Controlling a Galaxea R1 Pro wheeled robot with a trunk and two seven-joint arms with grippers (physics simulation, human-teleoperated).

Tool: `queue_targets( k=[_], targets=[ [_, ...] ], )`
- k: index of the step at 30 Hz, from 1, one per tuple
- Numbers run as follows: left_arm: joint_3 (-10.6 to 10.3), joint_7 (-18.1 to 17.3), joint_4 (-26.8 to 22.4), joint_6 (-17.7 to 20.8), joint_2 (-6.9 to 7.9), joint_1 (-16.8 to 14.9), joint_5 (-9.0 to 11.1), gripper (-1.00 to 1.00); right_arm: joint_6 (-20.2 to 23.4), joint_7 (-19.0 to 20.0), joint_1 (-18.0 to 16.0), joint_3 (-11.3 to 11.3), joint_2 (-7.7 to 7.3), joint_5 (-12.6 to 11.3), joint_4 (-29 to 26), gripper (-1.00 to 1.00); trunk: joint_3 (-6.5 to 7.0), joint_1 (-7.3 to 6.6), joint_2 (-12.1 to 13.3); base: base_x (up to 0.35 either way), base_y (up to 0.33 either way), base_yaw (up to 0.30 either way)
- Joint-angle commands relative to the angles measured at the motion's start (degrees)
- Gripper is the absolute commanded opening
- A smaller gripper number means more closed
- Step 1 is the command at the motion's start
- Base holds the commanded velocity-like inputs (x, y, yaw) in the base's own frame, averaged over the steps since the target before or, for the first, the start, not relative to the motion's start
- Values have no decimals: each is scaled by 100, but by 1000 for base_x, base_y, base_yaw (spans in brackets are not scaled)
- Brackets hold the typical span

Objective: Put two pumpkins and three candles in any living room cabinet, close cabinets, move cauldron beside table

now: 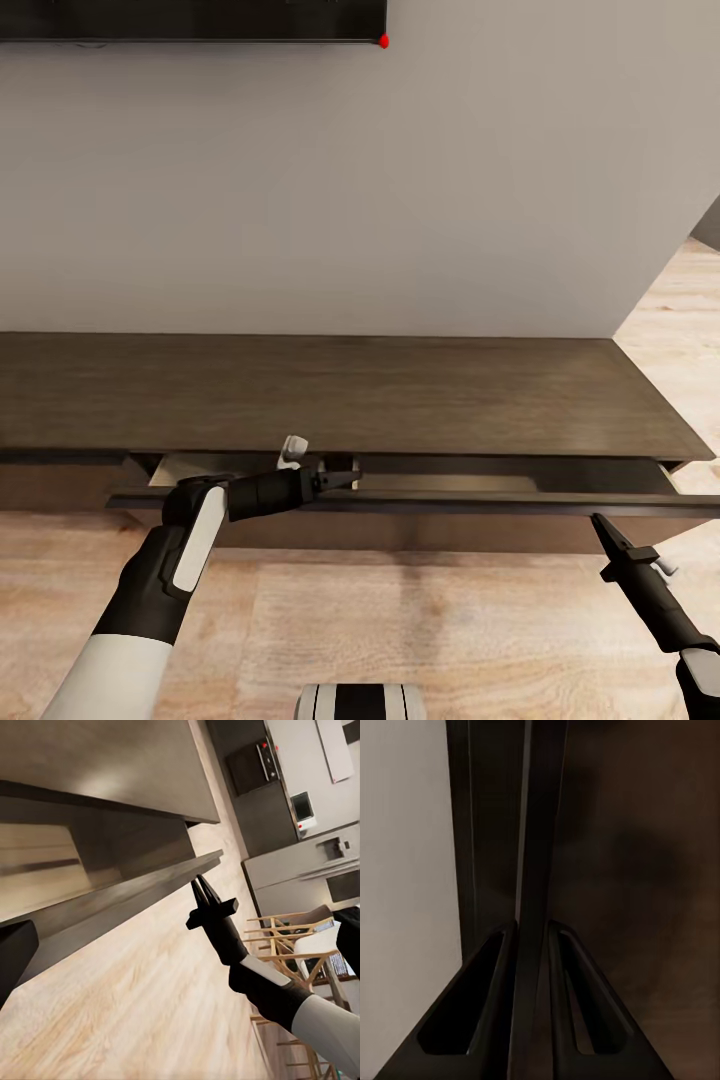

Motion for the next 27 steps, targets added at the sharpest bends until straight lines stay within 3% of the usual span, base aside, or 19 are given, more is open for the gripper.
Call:
queue_targets(
  k=[1,27],
  targets=[
    [4,-20,-2,21,-1,-3,-9,100,14,10,-2,-16,-1,10,8,-100,-4,-1,-1,-8,0,0],
    [4,-25,-4,21,-1,-3,-9,100,21,-9,-2,-21,-16,2,8,-100,-4,-1,-1,-108,0,0]
  ],
)
